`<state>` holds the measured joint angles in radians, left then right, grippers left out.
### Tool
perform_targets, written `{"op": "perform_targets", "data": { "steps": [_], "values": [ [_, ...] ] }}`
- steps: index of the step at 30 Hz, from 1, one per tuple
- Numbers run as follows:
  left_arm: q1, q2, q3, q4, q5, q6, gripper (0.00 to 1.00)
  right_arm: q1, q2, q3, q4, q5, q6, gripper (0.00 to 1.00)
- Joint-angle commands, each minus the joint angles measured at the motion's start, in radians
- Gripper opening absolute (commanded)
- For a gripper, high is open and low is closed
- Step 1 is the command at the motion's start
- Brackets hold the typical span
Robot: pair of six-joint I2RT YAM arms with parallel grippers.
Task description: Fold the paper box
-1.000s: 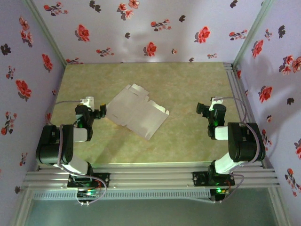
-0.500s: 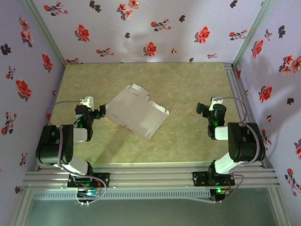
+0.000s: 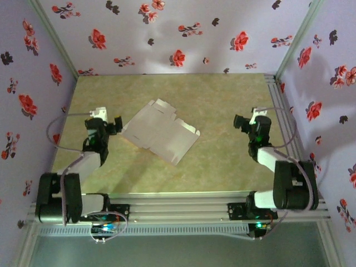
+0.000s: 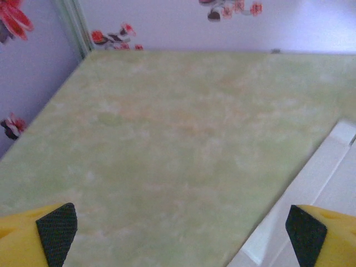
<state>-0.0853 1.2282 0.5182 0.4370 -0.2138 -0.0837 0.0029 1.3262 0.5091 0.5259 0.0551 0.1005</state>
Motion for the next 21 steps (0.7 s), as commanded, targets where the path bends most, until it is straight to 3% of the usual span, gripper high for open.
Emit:
{"op": "perform_targets", "data": {
  "steps": [1, 5, 9, 14, 21],
  "values": [
    [-0.026, -0.081, 0.14, -0.433, -0.089, -0.18, 1.0, 0.022, -0.099, 0.094, -0.249, 0.012, 0.106, 0.99],
    [-0.052, -0.117, 0.259, -0.757, -0.07, -0.386, 1.0, 0.026, -0.191, 0.149, -0.378, -0.061, 0.24, 0.99],
    [-0.056, -0.127, 0.334, -1.017, 0.029, -0.61, 1.0, 0.025, -0.236, 0.261, -0.636, -0.015, 0.391, 0.99],
    [-0.057, -0.141, 0.319, -1.096, 0.158, -0.782, 0.97, 0.028, -0.222, 0.304, -0.723, -0.217, 0.371, 0.99],
    [-0.072, -0.082, 0.333, -1.119, 0.246, -0.927, 0.87, 0.107, -0.211, 0.256, -0.748, -0.212, 0.387, 0.99]
  ]
}}
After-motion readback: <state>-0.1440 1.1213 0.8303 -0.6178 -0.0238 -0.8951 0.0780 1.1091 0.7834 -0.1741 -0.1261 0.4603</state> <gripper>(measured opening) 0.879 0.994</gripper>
